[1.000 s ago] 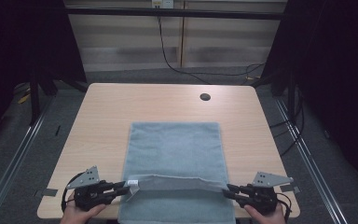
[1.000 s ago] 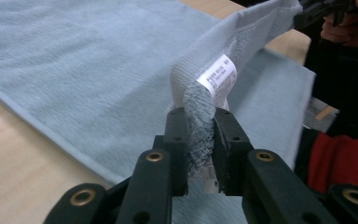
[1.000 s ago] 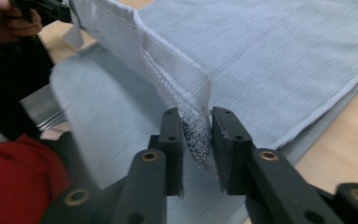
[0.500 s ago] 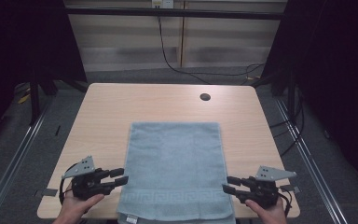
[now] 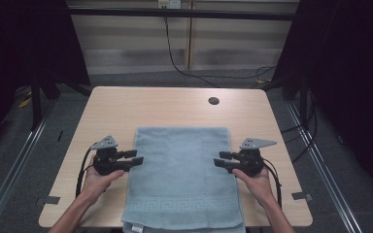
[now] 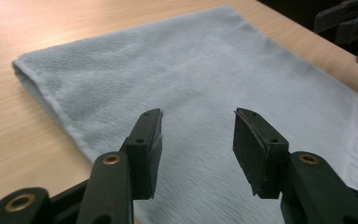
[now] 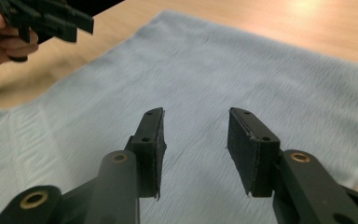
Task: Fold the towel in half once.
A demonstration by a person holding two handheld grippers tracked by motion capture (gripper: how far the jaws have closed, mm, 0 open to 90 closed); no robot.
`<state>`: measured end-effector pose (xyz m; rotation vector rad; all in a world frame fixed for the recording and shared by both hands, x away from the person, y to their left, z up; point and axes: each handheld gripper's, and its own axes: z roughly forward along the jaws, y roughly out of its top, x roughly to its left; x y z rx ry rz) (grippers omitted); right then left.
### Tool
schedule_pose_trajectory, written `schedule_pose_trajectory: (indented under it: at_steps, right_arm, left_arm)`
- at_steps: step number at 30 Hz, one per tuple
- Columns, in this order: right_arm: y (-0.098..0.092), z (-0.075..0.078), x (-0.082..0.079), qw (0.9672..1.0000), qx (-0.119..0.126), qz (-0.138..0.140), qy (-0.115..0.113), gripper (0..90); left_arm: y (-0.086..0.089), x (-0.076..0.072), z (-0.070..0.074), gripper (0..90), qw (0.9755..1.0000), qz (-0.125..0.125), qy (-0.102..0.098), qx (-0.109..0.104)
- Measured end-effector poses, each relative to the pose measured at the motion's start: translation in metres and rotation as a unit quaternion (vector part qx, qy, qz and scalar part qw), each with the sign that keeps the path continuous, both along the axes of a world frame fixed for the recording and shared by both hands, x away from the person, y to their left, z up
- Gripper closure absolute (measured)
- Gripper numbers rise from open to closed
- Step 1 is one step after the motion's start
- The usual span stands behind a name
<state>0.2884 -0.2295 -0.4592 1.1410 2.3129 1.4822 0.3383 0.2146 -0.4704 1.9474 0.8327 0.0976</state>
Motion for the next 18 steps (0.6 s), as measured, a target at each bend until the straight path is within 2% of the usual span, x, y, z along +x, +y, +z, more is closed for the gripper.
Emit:
schedule_pose_trajectory:
  at_steps: [1, 3, 6, 7, 8, 9, 10, 12, 14, 15, 18]
  right_arm:
    - [0.001, 0.000, 0.007, 1.0000, 0.002, 0.000, 0.002, 55.8]
    - [0.005, 0.001, 0.019, 1.0000, -0.005, -0.003, 0.004, 55.5]
    - [0.011, -0.002, 0.036, 0.9998, -0.012, -0.008, 0.011, 55.1]
    - [0.013, -0.004, 0.041, 0.9996, -0.023, -0.009, 0.013, 54.7]
    - [0.015, -0.007, 0.045, 0.9993, -0.032, -0.013, 0.017, 53.6]
    - [0.016, -0.011, 0.050, 0.9990, -0.036, -0.015, 0.023, 52.1]
    - [0.019, -0.016, 0.054, 0.9980, -0.052, -0.022, 0.028, 50.9]
    - [0.022, -0.025, 0.058, 0.9965, -0.069, -0.032, 0.035, 50.0]
    - [0.025, -0.033, 0.060, 0.9947, -0.088, -0.033, 0.042, 49.5]
    - [0.026, -0.035, 0.061, 0.9941, -0.093, -0.033, 0.046, 49.4]
    - [0.027, -0.041, 0.060, 0.9933, -0.097, -0.028, 0.057, 49.1]
  left_arm:
    - [-0.002, 0.006, -0.001, 52.4, 1.0000, 0.009, 0.000, 0.003]
    - [-0.005, 0.017, -0.004, 53.4, 0.9999, 0.011, 0.009, 0.008]
    - [-0.010, 0.030, -0.008, 54.2, 0.9996, 0.020, 0.008, 0.018]
    - [-0.013, 0.033, -0.008, 54.9, 0.9992, 0.025, -0.005, 0.032]
    - [-0.015, 0.036, -0.009, 54.8, 0.9989, 0.030, -0.011, 0.034]
    - [-0.017, 0.041, -0.011, 54.8, 0.9993, 0.034, 0.002, 0.017]
    - [-0.019, 0.043, -0.013, 54.8, 0.9993, 0.033, 0.005, 0.019]
    - [-0.027, 0.044, -0.019, 55.2, 0.9985, 0.022, 0.002, 0.051]
    - [-0.028, 0.044, -0.024, 55.5, 0.9977, 0.018, 0.007, 0.064]
    - [-0.029, 0.044, -0.026, 55.7, 0.9966, 0.018, 0.005, 0.080]
    - [-0.026, 0.044, -0.032, 56.3, 0.9964, 0.016, 0.013, 0.082]
